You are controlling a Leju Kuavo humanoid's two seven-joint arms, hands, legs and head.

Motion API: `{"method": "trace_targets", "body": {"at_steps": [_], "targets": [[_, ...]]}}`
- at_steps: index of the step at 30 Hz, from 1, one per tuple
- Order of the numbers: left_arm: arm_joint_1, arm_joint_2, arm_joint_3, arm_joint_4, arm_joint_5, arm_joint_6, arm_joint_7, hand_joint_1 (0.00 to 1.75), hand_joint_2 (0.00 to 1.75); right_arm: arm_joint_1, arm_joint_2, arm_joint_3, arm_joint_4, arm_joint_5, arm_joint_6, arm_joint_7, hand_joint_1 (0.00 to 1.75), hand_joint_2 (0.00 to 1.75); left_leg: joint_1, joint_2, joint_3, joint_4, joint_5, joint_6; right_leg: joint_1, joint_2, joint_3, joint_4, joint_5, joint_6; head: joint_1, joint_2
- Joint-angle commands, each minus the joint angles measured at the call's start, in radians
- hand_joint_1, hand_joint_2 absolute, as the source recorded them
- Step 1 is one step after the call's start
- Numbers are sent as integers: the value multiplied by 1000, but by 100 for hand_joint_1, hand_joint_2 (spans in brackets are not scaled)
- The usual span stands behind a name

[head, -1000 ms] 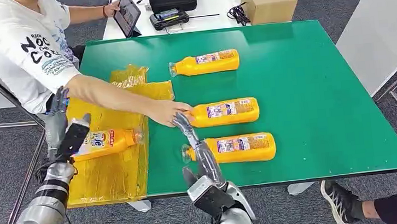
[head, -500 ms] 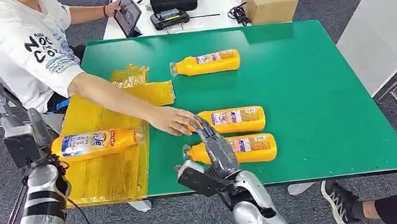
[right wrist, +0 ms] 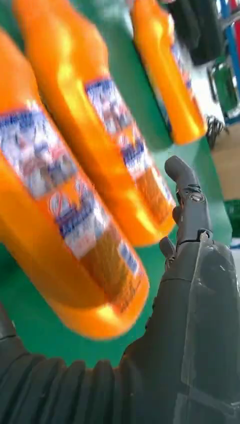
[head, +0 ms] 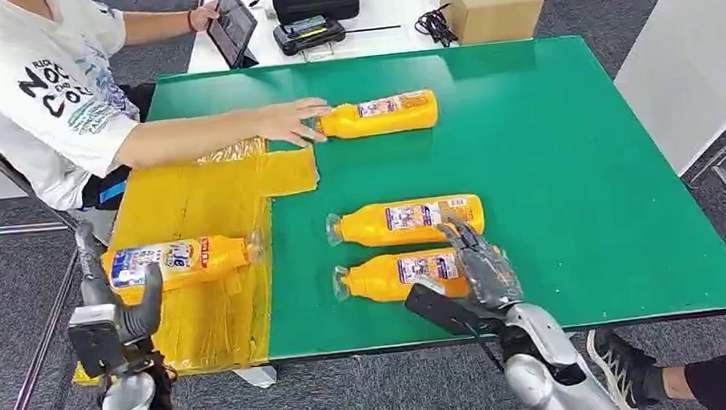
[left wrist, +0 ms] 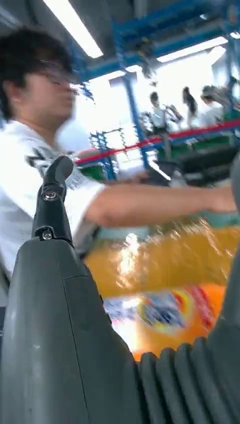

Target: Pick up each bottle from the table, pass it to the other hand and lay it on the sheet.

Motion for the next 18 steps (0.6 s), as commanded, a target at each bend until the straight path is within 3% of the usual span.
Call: {"method": "trace_targets", "body": {"at_steps": [1,5,11,18], "targets": [[-2,-4,-31,112,-45,18,-14,0,175,70,-67,-51,-48,-68,47,-32,0,175,0,-2,5,-1,-2,-1,1,-3,6,-1,-3,-2,0,0],[-14,-19,-44,137,-48,-16,12,0,175,63,-53,-43,-17,-68,52,-34,0,175,1,-2,5,-1,-2,-1,1,-2,6,-1,-2,-2,0,0],[-22,-33,-142,143,-91,-16,5,0,175,-33,-53,3,123,-95,109,-30,0,175,1,0,3,-1,-1,-1,1,-1,4,-2,-1,-1,-1,0],[-30,-28,-166,163,-96,-18,3,0,175,-82,-61,27,120,-102,110,-30,0,175,0,0,3,-1,0,-1,0,0,3,-1,0,-1,0,0]]}}
